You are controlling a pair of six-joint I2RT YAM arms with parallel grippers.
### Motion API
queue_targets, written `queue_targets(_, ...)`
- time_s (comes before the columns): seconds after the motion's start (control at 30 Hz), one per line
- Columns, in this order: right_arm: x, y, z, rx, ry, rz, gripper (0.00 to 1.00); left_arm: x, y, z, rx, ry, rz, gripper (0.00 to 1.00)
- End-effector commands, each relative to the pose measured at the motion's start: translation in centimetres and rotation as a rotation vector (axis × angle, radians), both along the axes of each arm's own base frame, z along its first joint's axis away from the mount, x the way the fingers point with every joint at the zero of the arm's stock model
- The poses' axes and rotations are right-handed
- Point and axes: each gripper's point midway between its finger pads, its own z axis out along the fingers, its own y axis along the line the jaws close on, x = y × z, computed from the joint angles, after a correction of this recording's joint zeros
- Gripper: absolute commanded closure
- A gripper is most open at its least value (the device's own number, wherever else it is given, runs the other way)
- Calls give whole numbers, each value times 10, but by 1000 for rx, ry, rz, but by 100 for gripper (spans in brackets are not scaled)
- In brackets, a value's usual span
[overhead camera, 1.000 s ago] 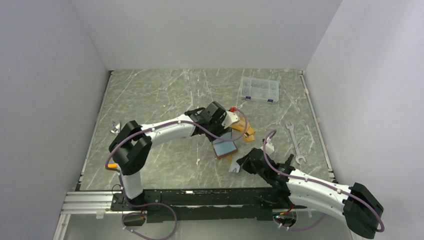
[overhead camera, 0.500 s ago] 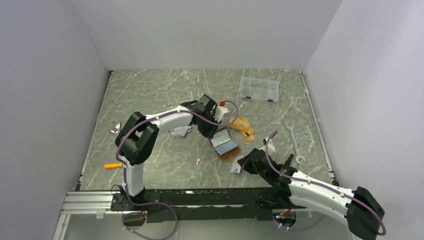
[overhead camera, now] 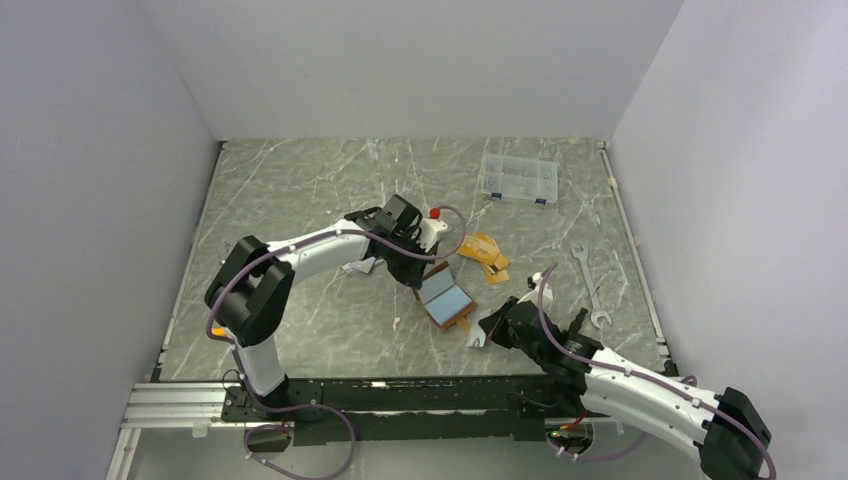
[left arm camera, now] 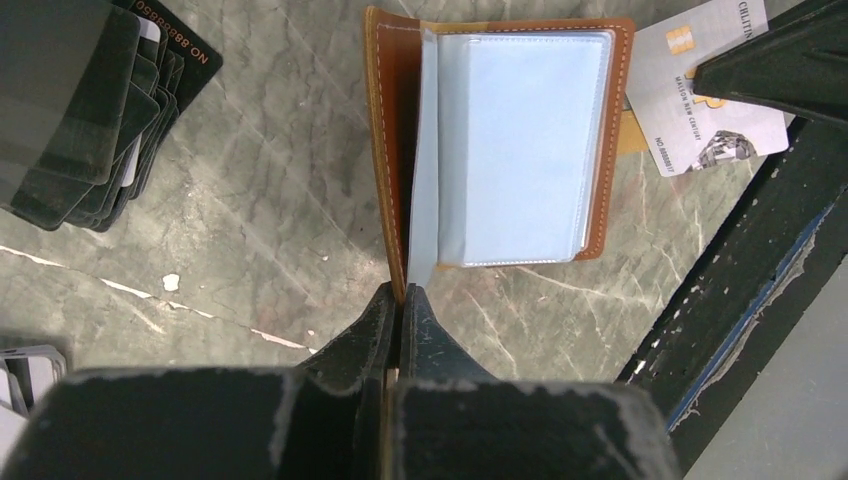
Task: Put the credit cards into the card holder
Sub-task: Open the card holder at the center of the board.
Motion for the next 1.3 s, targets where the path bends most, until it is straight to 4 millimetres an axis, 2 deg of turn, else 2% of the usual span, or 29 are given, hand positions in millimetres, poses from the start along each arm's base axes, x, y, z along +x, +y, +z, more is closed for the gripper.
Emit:
queue_targets(0.0, 8, 8, 23, 19, -55, 25, 100, -3, -6, 30, -73, -38, -12, 100)
queue_targets(0.2, 12, 21, 34, 34, -58, 65, 100, -8, -4, 20, -58, -9, -18, 100)
queue_targets(0.33, 22, 28, 71, 99, -196, 91, 100, -8, -5, 32, -74, -17, -12, 100)
queue_targets(0.43, 24, 34, 90, 129, -261, 127, 100, -8, -1, 36, -60, -11, 8, 100)
queue_targets(0.63, 22, 45, 103, 149, -294, 188, 100, -3, 7, 41, -48, 1, 37, 100)
queue_targets(0.8, 25, 54, 125, 178, -369, 240, 100, -4, 13, 34, -52, 5, 47, 100)
queue_targets(0.9, 27, 61, 130, 203, -378, 269, 100, -2, 14, 34, -46, 0, 59, 100)
queue_targets(1.27, 47, 87, 121, 176, -312, 370, 100, -4, 14, 30, -52, 11, 71, 100)
